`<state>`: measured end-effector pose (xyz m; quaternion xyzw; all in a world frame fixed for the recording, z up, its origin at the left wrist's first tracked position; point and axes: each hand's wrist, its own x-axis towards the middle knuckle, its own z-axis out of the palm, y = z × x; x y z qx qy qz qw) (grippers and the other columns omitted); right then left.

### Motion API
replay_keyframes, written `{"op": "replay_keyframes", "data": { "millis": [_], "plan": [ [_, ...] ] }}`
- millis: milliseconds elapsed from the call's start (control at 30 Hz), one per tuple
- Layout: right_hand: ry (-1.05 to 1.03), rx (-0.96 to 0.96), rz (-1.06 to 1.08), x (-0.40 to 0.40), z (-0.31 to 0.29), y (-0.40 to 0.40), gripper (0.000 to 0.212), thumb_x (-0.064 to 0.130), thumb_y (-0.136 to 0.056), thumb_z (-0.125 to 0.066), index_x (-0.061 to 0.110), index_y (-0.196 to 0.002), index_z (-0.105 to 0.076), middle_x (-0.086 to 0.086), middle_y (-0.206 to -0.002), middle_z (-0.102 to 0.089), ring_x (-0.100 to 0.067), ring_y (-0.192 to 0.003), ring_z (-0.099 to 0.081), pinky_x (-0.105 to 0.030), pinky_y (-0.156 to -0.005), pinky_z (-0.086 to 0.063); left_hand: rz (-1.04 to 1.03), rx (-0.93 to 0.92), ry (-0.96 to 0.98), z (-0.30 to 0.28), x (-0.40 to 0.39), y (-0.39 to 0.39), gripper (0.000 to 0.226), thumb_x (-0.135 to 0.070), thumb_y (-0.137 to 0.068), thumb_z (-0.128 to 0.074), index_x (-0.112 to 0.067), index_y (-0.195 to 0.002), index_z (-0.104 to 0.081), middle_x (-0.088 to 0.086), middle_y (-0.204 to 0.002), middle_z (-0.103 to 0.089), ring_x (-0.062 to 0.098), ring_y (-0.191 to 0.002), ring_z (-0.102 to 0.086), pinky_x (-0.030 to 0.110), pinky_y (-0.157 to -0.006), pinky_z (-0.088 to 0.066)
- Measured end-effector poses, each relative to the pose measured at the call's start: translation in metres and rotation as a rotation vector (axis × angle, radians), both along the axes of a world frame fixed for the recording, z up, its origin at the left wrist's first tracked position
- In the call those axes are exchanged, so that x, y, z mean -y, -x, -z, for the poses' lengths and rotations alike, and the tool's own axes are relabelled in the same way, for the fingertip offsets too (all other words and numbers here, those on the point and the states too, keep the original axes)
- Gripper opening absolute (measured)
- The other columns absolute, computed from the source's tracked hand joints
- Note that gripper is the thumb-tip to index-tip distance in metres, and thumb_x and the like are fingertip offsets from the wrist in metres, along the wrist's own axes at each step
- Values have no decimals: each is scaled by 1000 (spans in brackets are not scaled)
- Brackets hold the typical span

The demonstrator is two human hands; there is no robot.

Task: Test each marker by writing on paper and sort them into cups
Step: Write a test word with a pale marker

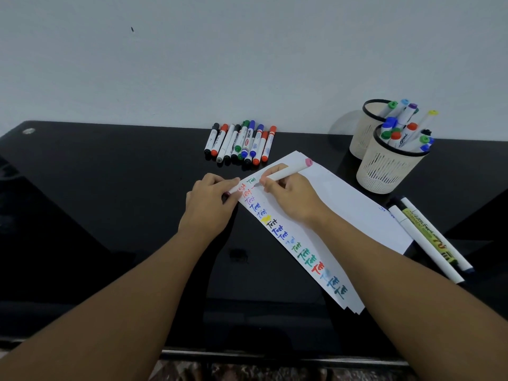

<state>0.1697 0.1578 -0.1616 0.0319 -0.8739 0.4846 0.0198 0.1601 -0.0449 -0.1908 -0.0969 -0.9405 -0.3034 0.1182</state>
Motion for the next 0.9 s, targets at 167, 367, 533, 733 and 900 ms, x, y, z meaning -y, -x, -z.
{"op": "replay_keyframes", "data": {
  "millis": [167, 367, 533, 733, 900],
  "plan": [
    [19, -4, -2, -2, -2, -4, 15, 34, -106, -55, 22, -108, -64, 2, -95, -68, -12, -91, -65, -33, -83, -51, -4, 2, 1, 0, -1, 0, 37, -38, -100, -61, -35, -136, -62, -11, -118, -53, 12, -111, -48, 32, -99, -31],
    [103, -23, 42, -2, 1, -2, 10, 31, -105, -58, 25, -107, -65, 4, -95, -68, -8, -89, -64, -24, -80, -49, -3, -3, 12, 0, 0, 1, 37, -39, -100, -61, -35, -136, -62, -14, -113, -49, 9, -106, -45, 31, -96, -29],
    [106, -38, 64, -3, 3, -1, 9, 31, -104, -60, 24, -107, -65, 4, -96, -68, -9, -88, -62, -22, -78, -47, 2, 6, 2, 0, 1, -1, 37, -39, -100, -60, -35, -137, -62, -14, -114, -49, 8, -106, -44, 29, -97, -26],
    [70, -9, 46, -2, 3, -1, 10, 32, -104, -58, 24, -106, -66, 5, -94, -68, -11, -90, -63, -29, -82, -50, -2, 13, -2, -2, 0, -2, 37, -39, -100, -60, -36, -137, -62, -12, -118, -52, 10, -109, -46, 30, -98, -25],
    [67, 10, 41, -2, 2, -1, 14, 35, -105, -57, 24, -108, -65, 3, -97, -69, -13, -94, -66, -37, -91, -53, -5, 16, -8, -3, -1, -3, 37, -38, -100, -60, -35, -137, -62, -13, -114, -49, 8, -107, -44, 28, -97, -23]
  ]
}}
